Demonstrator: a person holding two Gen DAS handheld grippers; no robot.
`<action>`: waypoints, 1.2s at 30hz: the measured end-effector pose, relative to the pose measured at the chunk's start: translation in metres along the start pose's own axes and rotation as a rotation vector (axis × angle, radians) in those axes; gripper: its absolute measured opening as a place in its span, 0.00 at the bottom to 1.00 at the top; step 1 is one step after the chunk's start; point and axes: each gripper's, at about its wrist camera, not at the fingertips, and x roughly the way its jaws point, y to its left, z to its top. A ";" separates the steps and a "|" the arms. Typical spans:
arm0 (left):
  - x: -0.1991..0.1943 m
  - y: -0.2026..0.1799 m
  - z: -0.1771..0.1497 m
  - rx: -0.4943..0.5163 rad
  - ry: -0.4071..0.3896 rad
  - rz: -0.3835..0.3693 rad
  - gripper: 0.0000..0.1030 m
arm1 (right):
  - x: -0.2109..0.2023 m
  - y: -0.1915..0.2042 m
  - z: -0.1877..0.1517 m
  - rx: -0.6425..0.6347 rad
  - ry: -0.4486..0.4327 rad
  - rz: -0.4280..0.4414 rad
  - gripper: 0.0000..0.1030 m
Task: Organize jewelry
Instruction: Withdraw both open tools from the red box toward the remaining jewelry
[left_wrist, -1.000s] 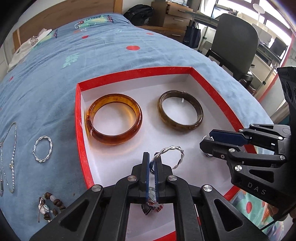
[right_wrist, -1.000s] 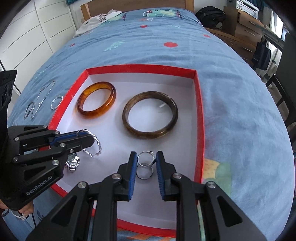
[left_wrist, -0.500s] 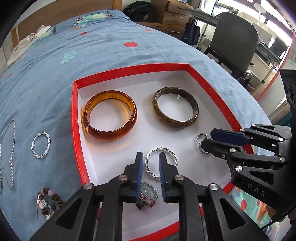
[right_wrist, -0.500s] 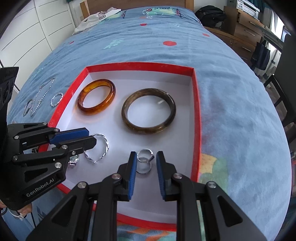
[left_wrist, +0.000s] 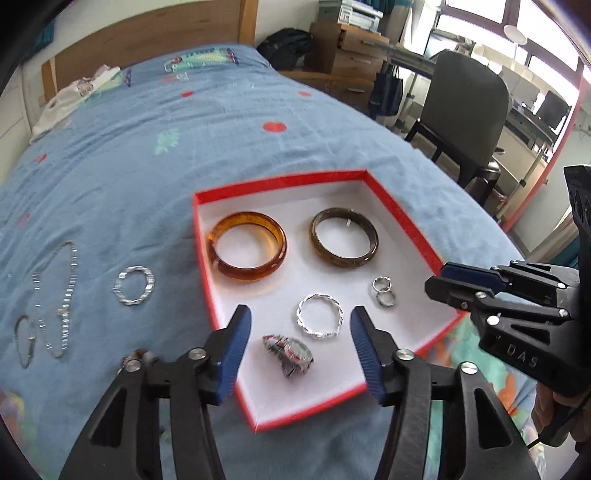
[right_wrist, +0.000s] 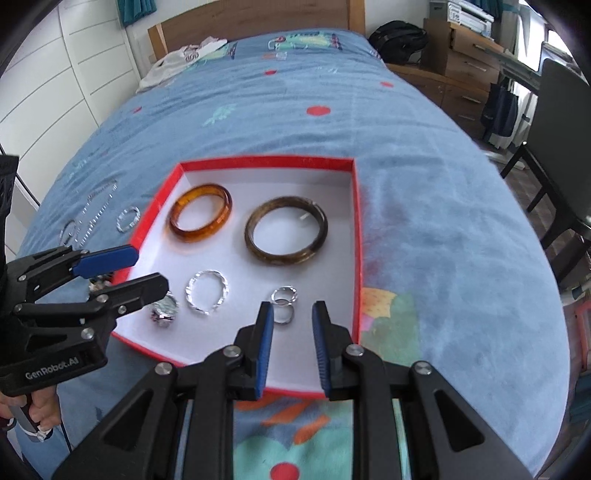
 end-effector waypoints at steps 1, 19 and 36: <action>-0.007 0.001 -0.002 -0.001 -0.008 0.002 0.57 | -0.008 0.002 -0.001 0.005 -0.012 0.001 0.21; -0.153 0.080 -0.082 -0.088 -0.161 0.131 0.63 | -0.125 0.096 -0.031 -0.033 -0.160 0.054 0.28; -0.198 0.198 -0.166 -0.270 -0.192 0.233 0.63 | -0.116 0.184 -0.044 -0.110 -0.156 0.156 0.28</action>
